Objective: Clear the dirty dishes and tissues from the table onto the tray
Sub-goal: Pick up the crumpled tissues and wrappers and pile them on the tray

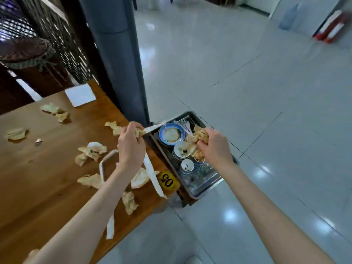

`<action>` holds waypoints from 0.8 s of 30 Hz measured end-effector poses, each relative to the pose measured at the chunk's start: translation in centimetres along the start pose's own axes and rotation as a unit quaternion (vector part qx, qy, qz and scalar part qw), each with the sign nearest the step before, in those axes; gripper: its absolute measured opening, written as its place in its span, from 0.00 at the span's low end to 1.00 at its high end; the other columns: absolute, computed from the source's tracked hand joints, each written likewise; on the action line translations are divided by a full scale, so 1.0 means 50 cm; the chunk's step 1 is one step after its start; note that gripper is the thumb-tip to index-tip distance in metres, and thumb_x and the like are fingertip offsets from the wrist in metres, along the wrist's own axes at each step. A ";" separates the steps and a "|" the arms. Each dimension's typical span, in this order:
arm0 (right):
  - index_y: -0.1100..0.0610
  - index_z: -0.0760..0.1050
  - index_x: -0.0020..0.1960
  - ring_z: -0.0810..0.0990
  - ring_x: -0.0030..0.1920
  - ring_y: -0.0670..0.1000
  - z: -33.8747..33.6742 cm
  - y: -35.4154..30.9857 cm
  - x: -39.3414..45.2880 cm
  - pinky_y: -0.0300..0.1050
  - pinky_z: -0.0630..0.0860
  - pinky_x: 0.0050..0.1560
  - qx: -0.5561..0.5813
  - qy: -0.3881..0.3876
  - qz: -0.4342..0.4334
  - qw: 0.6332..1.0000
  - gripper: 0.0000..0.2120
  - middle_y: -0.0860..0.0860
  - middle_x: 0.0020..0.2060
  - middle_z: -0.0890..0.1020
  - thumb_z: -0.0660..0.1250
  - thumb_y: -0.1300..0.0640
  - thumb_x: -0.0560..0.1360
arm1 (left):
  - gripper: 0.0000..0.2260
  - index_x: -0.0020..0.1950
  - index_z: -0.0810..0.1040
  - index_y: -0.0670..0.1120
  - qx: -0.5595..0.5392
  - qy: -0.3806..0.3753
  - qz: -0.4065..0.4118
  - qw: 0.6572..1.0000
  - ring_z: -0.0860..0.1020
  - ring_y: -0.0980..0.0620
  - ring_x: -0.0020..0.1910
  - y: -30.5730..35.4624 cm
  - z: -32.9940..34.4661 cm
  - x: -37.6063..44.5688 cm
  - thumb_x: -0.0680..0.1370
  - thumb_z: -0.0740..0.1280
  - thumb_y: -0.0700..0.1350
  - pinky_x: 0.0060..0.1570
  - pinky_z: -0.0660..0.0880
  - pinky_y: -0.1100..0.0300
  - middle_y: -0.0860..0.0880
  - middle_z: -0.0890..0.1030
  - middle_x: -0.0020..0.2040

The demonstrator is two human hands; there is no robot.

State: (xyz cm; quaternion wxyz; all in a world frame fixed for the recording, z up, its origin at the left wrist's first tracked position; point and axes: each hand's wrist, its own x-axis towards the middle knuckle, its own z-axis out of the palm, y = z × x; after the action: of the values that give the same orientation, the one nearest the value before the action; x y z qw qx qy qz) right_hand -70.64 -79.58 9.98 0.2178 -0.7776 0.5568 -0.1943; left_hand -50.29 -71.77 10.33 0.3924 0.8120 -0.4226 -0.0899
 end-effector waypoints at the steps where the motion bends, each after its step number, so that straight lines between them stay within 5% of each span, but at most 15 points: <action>1: 0.58 0.75 0.53 0.75 0.45 0.54 -0.003 0.027 0.019 0.44 0.69 0.45 0.000 -0.003 0.001 1.000 0.08 0.55 0.44 0.78 0.66 0.59 0.73 | 0.13 0.53 0.74 0.44 0.002 -0.001 0.004 1.000 0.68 0.51 0.45 0.010 0.027 0.008 0.75 0.60 0.29 0.41 0.64 0.70 0.46 0.73 0.48; 3: 0.57 0.75 0.56 0.75 0.46 0.52 -0.005 0.078 0.064 0.44 0.71 0.47 0.003 -0.010 0.008 1.000 0.10 0.54 0.45 0.78 0.66 0.59 0.74 | 0.13 0.53 0.74 0.43 0.001 -0.003 0.012 1.000 0.68 0.52 0.44 0.027 0.078 0.029 0.74 0.61 0.28 0.37 0.63 0.76 0.46 0.73 0.47; 8: 0.56 0.76 0.58 0.71 0.44 0.48 0.018 0.172 0.183 0.39 0.65 0.46 -0.010 -0.022 0.013 1.000 0.12 0.52 0.46 0.79 0.67 0.59 0.74 | 0.12 0.54 0.74 0.42 0.009 -0.002 -0.003 1.000 0.69 0.51 0.45 0.040 0.190 0.107 0.74 0.62 0.29 0.40 0.61 0.67 0.46 0.73 0.47; 13: 0.56 0.75 0.57 0.71 0.43 0.47 0.078 0.250 0.299 0.37 0.65 0.44 -0.012 -0.036 0.021 0.999 0.11 0.52 0.46 0.77 0.67 0.58 0.75 | 0.10 0.54 0.74 0.41 0.007 -0.008 -0.004 1.000 0.70 0.52 0.44 0.034 0.325 0.182 0.75 0.63 0.31 0.37 0.62 0.73 0.45 0.73 0.46; 21: 0.54 0.72 0.62 0.74 0.50 0.51 0.218 0.383 0.424 0.39 0.67 0.47 -0.023 -0.115 -0.002 0.993 0.15 0.52 0.50 0.77 0.66 0.56 0.76 | 0.11 0.50 0.72 0.50 0.028 0.005 -0.051 0.998 0.72 0.52 0.41 -0.014 0.515 0.240 0.75 0.65 0.34 0.40 0.75 0.56 0.48 0.73 0.44; 24: 0.53 0.72 0.63 0.75 0.50 0.52 0.263 0.435 0.450 0.41 0.70 0.46 -0.013 -0.148 -0.002 0.989 0.17 0.52 0.51 0.76 0.68 0.54 0.75 | 0.11 0.49 0.72 0.50 0.036 0.023 -0.059 0.997 0.72 0.53 0.40 -0.024 0.576 0.245 0.75 0.65 0.34 0.36 0.71 0.61 0.48 0.73 0.43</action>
State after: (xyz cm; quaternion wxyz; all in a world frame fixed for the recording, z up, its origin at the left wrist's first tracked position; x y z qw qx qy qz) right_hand -73.65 -105.56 -11.66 0.2874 -0.8018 0.5191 -0.0708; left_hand -55.65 -96.80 -7.72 0.3666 0.8511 -0.3674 -0.0792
